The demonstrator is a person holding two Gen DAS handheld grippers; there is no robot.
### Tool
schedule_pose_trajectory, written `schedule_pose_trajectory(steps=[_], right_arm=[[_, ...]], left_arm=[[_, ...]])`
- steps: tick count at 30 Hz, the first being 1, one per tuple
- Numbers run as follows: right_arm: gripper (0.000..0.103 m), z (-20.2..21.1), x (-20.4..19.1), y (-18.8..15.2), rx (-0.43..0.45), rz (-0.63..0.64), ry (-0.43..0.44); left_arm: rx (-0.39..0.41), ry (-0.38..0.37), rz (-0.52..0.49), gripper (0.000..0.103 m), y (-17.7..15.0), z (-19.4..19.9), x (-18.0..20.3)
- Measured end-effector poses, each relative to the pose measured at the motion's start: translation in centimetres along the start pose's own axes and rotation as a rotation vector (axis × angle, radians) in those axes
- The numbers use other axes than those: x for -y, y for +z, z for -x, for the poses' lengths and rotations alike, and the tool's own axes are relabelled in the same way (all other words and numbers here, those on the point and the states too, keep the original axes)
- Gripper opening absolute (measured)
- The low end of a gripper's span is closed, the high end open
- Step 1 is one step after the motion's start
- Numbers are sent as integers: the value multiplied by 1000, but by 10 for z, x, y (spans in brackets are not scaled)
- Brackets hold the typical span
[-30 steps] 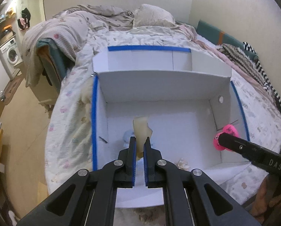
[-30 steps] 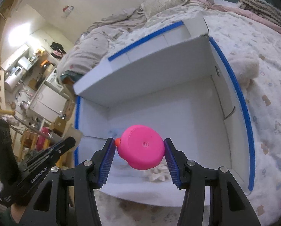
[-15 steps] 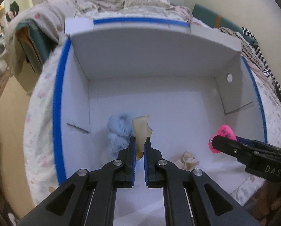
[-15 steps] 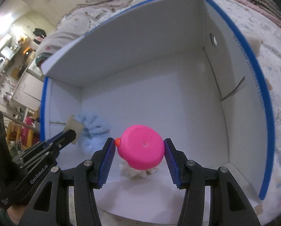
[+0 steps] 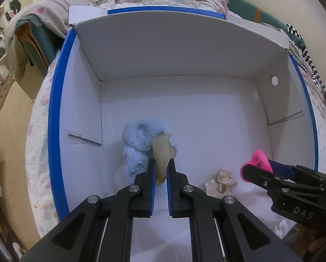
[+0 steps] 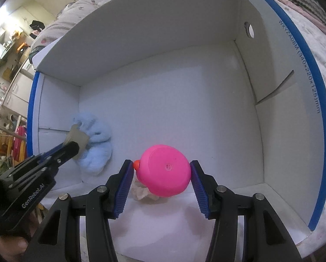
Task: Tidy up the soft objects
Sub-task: 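Lower the duck and beige item into the box and open both tools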
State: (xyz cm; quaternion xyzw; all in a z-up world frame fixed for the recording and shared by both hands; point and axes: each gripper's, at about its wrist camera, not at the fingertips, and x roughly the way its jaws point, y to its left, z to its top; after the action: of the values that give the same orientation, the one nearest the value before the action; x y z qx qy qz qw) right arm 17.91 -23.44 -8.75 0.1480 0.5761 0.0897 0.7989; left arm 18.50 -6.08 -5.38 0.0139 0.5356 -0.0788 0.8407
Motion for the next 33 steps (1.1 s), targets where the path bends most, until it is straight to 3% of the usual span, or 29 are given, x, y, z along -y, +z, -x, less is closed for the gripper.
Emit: schedule_pose_trajectory(steps=[8, 12, 15, 16, 17, 20, 33], right_arm=[[56, 3, -2, 2, 16, 1, 0], [68, 8, -1, 4, 44, -18, 22], [81, 15, -2, 6, 75, -32, 31], [81, 18, -3, 7, 92, -35, 42], [82, 21, -4, 8, 105, -36, 53], [103, 27, -3, 9, 129, -52, 73], [103, 34, -2, 6, 159, -69, 49]], left_arm=[[15, 24, -5, 15, -2, 7, -3], [30, 31, -14, 22, -2, 11, -2], [38, 27, -18, 47, -3, 14, 0], [42, 22, -16, 63, -3, 15, 0], [46, 22, -12, 68, -3, 16, -1], [77, 29, 18, 68, -1, 22, -5], [110, 48, 51, 68, -4, 38, -14]])
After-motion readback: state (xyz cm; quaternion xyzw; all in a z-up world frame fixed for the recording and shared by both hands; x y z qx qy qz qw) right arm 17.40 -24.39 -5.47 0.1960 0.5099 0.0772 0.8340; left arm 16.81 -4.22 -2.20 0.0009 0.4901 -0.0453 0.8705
